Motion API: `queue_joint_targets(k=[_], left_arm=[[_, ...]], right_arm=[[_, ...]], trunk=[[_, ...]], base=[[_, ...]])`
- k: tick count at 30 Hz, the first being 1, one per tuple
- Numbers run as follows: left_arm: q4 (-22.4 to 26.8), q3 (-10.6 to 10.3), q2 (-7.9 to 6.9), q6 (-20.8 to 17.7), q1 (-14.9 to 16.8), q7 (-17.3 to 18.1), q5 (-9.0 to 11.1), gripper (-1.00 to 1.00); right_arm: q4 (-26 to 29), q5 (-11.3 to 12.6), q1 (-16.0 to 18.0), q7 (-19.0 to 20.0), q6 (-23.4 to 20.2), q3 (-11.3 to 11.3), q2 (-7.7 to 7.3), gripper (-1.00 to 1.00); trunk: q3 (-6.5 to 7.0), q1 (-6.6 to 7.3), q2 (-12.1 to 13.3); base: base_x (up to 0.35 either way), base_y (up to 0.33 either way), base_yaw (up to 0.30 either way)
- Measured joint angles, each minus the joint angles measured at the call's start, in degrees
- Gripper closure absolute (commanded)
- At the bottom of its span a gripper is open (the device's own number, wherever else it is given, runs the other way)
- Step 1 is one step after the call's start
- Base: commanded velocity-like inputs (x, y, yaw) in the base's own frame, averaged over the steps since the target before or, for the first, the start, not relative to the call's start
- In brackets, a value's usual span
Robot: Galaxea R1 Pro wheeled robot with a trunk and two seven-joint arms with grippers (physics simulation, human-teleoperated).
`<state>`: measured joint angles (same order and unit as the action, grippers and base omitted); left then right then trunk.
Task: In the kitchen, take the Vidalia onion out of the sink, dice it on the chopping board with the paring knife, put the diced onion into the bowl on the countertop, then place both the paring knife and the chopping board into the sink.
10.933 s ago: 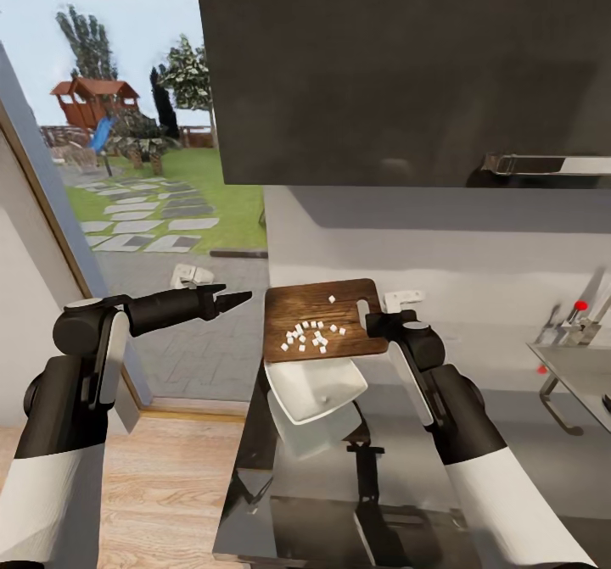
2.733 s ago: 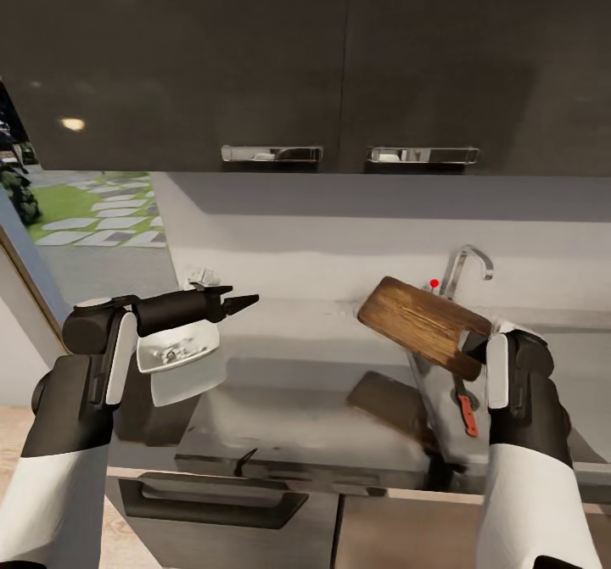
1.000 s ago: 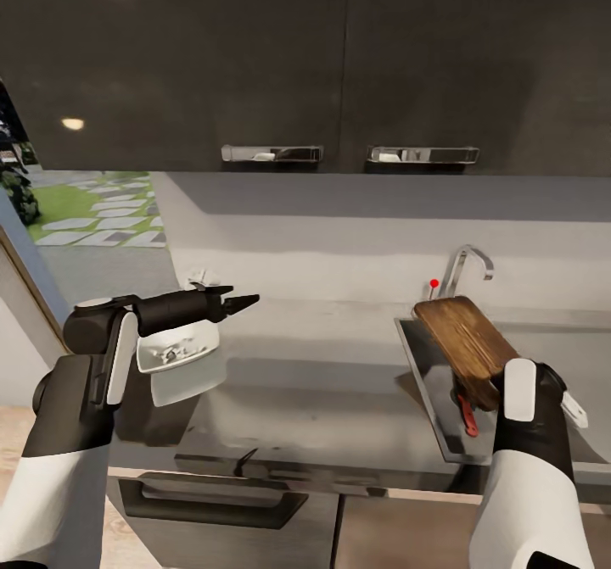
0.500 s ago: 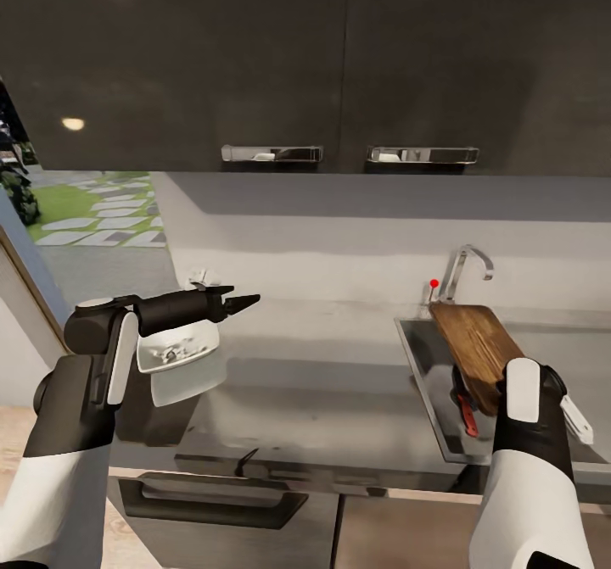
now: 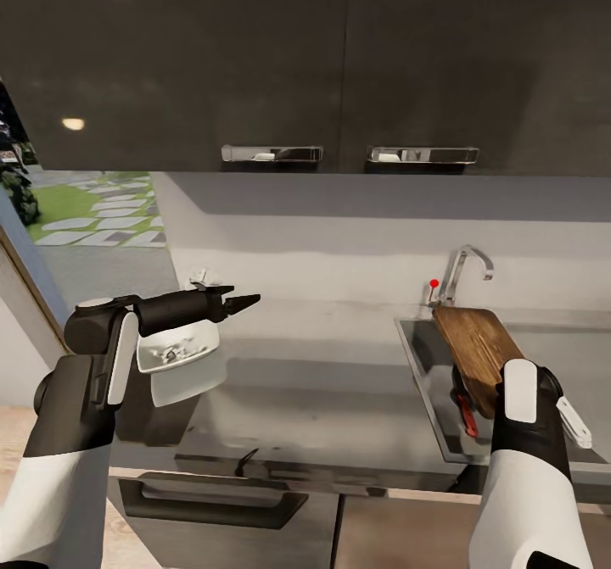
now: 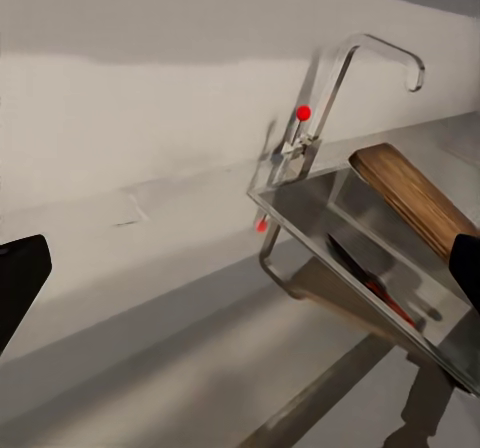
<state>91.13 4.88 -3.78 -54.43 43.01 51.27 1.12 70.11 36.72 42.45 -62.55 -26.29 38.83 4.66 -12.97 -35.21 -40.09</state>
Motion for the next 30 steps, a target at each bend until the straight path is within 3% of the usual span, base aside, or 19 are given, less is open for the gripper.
queue_joint_targets(k=[8, 18, 30], left_arm=[[0.0, 0.0, 0.0, 0.0, 0.0, 0.0, 0.0, -1.0], [0.0, 0.0, 0.0, 0.0, 0.0, 0.0, 0.0, -1.0], [0.0, 0.0, 0.0, 0.0, 0.0, 0.0, 0.0, -1.0]], right_arm=[[-3.0, 0.1, 0.0, 0.1, 0.6, -0.5, 0.05, 1.0], [-6.6, 0.2, 0.0, 0.1, 5.0, -3.3, 0.05, 1.0], [-7.1, 0.1, 0.0, 0.1, 8.0, -3.5, 0.05, 1.0]], trunk=[[0.0, 0.01, 0.0], [0.0, 0.0, 0.0], [0.0, 0.0, 0.0]], base=[[0.139, 0.0, 0.0], [0.016, 0.0, 0.0], [0.0, 0.0, 0.0]])
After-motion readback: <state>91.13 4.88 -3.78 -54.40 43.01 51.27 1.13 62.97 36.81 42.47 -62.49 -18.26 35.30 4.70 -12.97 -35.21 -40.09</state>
